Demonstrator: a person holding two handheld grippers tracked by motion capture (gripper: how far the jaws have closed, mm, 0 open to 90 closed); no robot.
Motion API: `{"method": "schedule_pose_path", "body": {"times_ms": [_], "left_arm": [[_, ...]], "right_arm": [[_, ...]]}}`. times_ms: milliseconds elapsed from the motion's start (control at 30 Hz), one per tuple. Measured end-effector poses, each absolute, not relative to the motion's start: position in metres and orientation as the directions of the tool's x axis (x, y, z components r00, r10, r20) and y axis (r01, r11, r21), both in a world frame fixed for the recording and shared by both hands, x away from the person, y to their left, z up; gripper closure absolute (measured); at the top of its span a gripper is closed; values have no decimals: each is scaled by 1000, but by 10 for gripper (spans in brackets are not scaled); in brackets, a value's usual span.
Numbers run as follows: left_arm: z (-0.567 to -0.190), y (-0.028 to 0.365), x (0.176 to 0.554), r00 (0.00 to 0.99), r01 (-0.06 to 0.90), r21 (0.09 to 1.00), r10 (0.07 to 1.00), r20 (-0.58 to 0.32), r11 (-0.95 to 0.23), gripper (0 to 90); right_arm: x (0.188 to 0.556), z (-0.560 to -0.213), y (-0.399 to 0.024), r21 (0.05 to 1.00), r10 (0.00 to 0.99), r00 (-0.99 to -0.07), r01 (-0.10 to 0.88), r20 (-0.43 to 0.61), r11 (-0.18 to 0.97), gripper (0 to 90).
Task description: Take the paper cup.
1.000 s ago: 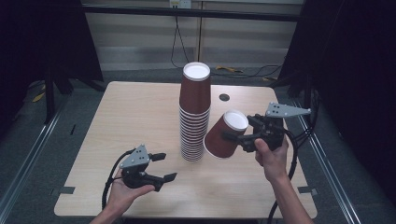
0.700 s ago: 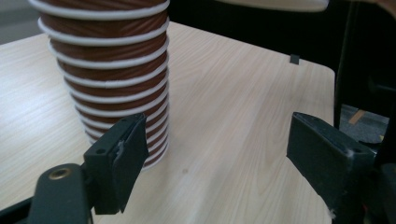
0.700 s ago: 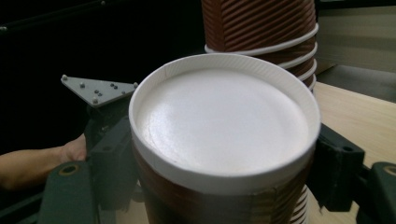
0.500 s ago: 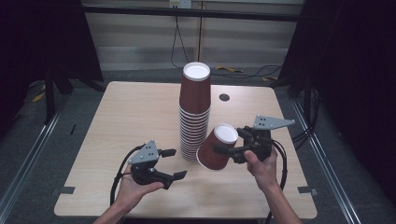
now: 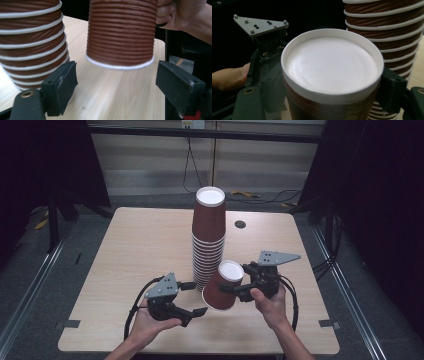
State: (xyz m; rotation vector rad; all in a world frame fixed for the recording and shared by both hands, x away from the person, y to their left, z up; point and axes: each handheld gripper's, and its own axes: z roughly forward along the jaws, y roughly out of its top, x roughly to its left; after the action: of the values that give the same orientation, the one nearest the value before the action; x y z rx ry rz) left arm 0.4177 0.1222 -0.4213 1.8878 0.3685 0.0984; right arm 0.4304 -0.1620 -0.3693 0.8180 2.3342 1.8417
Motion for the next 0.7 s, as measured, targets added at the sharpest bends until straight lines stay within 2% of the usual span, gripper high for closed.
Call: {"method": "schedule_pose_path", "body": {"times_ms": [467,700], "left_arm": [[-425,112,419,955,208,933,267,-129,-293,154],[-428,105,422,953,221,931,265,-144,-291,96]], "right_arm": [[429,-381,-146,912,395,-870,379,295,153,230],[428,-382,-140,914,388,-873,376,294,153,231]]}}
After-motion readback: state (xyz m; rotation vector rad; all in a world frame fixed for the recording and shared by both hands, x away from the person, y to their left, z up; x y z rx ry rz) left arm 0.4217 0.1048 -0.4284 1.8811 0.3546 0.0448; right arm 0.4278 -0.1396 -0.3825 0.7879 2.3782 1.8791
